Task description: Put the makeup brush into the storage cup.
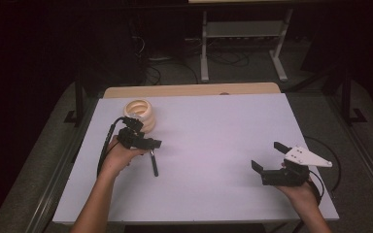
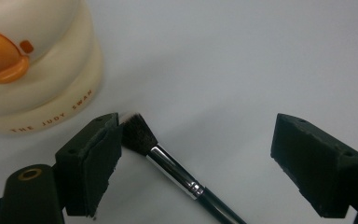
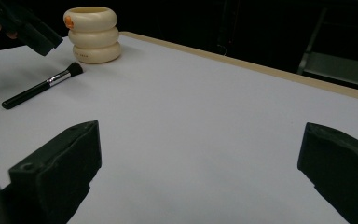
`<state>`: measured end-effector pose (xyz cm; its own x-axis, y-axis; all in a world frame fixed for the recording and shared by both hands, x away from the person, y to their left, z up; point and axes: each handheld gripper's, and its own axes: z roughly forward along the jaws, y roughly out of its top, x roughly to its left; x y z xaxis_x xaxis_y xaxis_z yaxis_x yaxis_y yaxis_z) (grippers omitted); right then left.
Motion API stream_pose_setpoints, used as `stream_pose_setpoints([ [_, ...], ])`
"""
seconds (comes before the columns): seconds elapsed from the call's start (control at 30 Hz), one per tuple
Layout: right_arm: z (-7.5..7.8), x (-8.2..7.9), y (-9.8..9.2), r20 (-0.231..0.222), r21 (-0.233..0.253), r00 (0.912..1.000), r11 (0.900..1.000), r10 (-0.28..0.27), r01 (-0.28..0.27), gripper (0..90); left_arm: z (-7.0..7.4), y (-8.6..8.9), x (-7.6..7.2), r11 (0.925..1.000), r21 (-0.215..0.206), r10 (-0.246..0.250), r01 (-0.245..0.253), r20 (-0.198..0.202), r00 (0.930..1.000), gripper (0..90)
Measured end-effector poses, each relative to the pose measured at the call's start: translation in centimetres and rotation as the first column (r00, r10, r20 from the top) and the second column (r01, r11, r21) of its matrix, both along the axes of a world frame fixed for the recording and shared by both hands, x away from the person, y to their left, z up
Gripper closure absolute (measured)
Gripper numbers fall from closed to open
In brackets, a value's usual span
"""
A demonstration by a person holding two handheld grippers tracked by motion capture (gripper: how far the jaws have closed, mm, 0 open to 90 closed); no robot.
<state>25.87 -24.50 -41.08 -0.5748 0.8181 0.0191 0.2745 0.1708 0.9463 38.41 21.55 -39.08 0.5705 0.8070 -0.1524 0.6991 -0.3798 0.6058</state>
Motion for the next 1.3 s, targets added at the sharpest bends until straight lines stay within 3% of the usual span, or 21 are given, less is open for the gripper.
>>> stream_pose_setpoints([
  [0.2,0.0,0.1,0.1,-0.002,-0.002,1.0,1.0,-0.004,0.004,0.0,-0.4,-0.1,0.2,0.9999,0.008,0.01,-0.01,-0.045,0.9989,15.5],
  [0.6,-0.1,0.1,0.1,-0.001,-0.009,1.0,1.0,0.0,0.0,0.0,-1.3,-0.6,0.5,0.9958,0.085,0.044,-0.034,-0.113,0.9926,15.6],
  [0.7,-0.1,0.1,0.1,0.001,-0.009,1.0,1.0,-0.001,0.001,0.0,-1.5,-0.6,0.5,0.9958,0.088,0.036,-0.025,-0.134,0.9904,22.6],
  [0.93,-0.1,0.2,0.1,0.0,-0.012,1.0,1.0,-0.003,0.003,0.0,-1.8,-0.8,0.5,0.9924,0.119,0.047,-0.029,-0.151,0.9874,25.8],
  [1.3,-0.1,0.0,0.1,-0.014,-0.008,0.9999,1.0,-0.005,0.005,0.0,-2.2,-0.9,0.7,0.9901,0.14,0.038,-0.01,-0.2,0.9792,38.6],
])
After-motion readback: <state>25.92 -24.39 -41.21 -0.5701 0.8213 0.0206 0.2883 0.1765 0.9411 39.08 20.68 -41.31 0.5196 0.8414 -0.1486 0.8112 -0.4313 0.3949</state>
